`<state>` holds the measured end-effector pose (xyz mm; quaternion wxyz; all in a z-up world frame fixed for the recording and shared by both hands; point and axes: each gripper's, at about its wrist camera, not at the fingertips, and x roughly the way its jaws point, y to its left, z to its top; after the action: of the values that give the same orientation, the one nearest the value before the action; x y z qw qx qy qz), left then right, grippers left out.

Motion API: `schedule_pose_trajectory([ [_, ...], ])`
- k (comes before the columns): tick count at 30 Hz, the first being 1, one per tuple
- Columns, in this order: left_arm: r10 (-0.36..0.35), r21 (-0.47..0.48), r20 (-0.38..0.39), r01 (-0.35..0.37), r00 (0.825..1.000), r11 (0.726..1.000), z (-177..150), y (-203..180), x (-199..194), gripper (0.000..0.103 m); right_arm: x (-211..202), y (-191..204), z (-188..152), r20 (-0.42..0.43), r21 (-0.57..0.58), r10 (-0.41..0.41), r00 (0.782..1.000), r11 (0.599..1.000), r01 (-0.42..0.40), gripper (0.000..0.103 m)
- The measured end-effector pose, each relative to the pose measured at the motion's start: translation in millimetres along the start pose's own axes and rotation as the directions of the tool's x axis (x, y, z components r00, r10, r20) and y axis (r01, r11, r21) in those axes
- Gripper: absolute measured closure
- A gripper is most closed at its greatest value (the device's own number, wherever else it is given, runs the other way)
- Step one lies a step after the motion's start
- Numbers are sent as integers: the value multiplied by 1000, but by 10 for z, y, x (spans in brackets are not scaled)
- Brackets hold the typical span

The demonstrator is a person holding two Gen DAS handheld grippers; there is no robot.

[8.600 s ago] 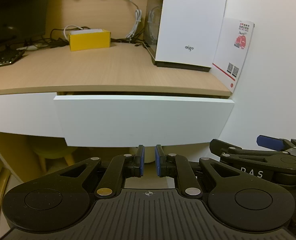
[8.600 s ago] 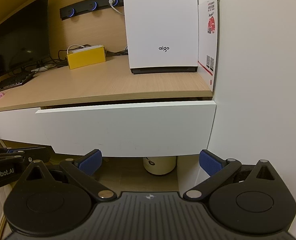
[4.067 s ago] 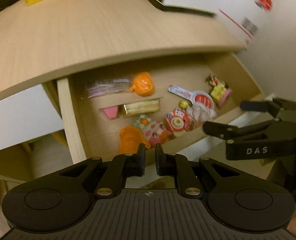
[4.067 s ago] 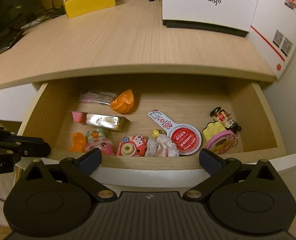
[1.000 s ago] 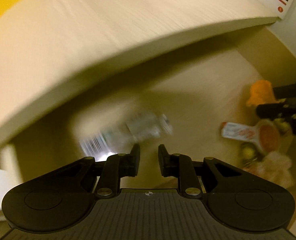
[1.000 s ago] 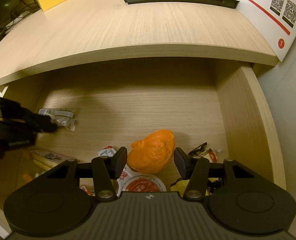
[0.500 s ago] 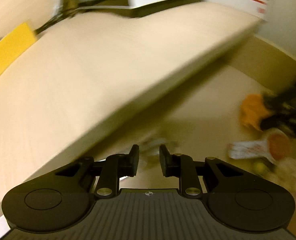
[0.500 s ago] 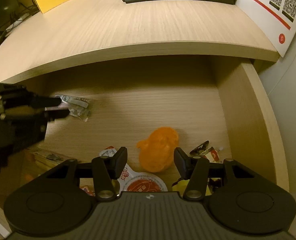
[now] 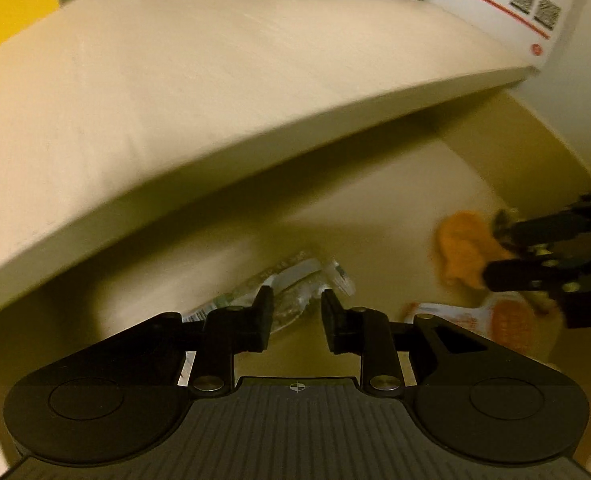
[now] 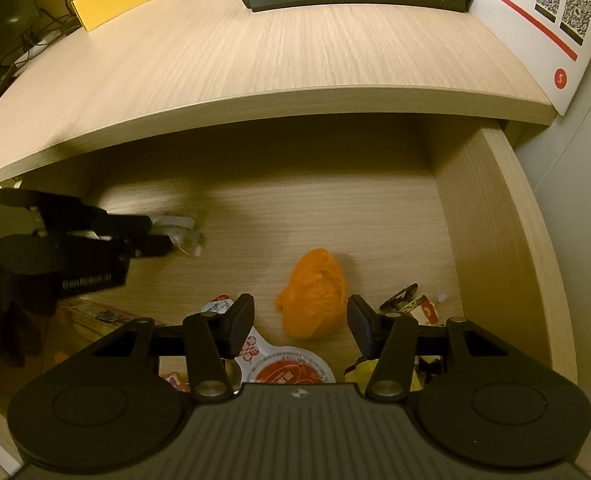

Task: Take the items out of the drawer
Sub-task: 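Reach the right tool to the orange cup while the left tool reaches the clear packet, then grasp and lift the orange cup with the right tool while the left tool grasps the clear packet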

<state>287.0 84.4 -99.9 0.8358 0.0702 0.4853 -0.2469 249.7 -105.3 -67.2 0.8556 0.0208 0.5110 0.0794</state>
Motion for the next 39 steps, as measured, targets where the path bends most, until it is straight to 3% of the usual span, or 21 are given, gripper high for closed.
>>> schedule_pose_trajectory([
  [3, -118, 6, -52, 118, 992, 993, -39, -29, -127, 75, -9, -6, -2, -1, 2, 5, 1000, 1000, -5, 51],
  [5, -59, 164, -9, 60, 998, 985, -84, -133, -230, 76, 8, -19, 11, -6, 4, 11, 1000, 1000, -11, 51],
  [8, 19, 379, -2, -17, 1000, 925, -78, -300, -188, 75, 7, -32, 14, -8, 12, 22, 1000, 1000, -22, 51],
  [14, 113, 509, 3, -98, 994, 855, 60, -360, -62, 72, 32, -86, 14, -16, 36, 41, 999, 999, -40, 51],
  [15, 111, 517, 1, -96, 994, 851, 87, -351, -47, 76, 34, -87, 14, -16, 37, 43, 999, 998, -42, 51],
  [17, 85, 516, -20, -62, 996, 854, 110, -326, -5, 80, 39, -83, 14, -20, 33, 46, 999, 998, -45, 51],
  [21, 33, 505, -61, 2, 998, 863, 139, -294, 30, 77, 30, -44, 23, -28, 22, 47, 998, 999, -47, 51],
  [23, 2, 479, -80, 37, 997, 877, 161, -272, 35, 61, 35, -41, 32, -30, 20, 50, 998, 999, -49, 51],
  [25, -44, 403, -98, 80, 994, 912, 203, -211, 40, 53, 40, -40, 37, -36, 23, 53, 998, 998, -52, 51],
  [29, -90, 259, -119, 118, 989, 959, 245, -124, 54, 53, 48, -47, 37, -38, 25, 53, 998, 998, -52, 51],
  [33, -165, 149, -158, 189, 974, 971, 210, -64, 60, 53, 50, -50, 40, -41, 28, 55, 998, 998, -54, 51],
  [35, -147, 188, -150, 174, 978, 966, 186, -78, -88, 55, 52, -51, 44, -42, 29, 49, 998, 998, -48, 51],
  [37, -61, 297, -74, 81, 995, 951, 135, -160, -181, 56, 50, -38, 43, -42, 23, 47, 998, 999, -46, 51],
  [39, 25, 393, -20, -15, 999, 919, 76, -311, -50, 57, 54, -36, 42, -42, 20, 45, 998, 999, -44, 51],
])
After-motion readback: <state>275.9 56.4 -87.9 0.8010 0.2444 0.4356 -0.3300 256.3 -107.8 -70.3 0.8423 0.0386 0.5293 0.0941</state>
